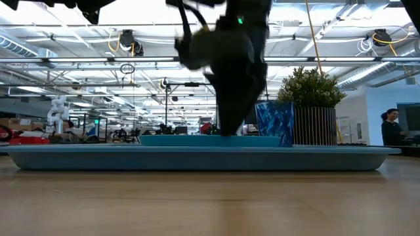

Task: Pick and place plate/cup/fork/spoon on tray
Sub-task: Adjust the blue plate

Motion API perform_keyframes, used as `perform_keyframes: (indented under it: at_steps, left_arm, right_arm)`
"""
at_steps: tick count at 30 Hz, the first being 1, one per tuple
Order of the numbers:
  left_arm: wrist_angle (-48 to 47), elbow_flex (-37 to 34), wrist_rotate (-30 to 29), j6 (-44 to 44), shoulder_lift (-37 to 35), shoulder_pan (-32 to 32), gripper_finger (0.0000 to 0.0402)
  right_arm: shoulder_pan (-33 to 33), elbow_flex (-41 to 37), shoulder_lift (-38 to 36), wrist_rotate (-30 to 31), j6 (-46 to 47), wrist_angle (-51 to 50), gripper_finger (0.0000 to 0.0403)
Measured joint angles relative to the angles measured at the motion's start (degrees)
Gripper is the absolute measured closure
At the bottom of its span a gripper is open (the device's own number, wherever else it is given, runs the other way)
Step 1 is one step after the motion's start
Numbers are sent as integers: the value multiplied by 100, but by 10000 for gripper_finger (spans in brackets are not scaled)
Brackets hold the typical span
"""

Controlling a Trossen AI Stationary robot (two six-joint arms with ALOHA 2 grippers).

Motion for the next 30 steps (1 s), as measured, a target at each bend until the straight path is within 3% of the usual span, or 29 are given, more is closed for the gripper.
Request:
perform_keyframes:
  at_steps: [9, 17, 30]
  left_arm:
    - [-208, 2, 0, -135, -150, -2, 259]
    - [-318, 1, 0, -111, -147, -2, 259]
    - [-294, 1, -2, -116, -147, -2, 259]
  right_arm:
    - [9, -204, -10, -20, 41, 27, 275]
    - [244, -204, -10, -640, 396, 176, 275]
    - [392, -204, -10, -481, 402, 602, 275]
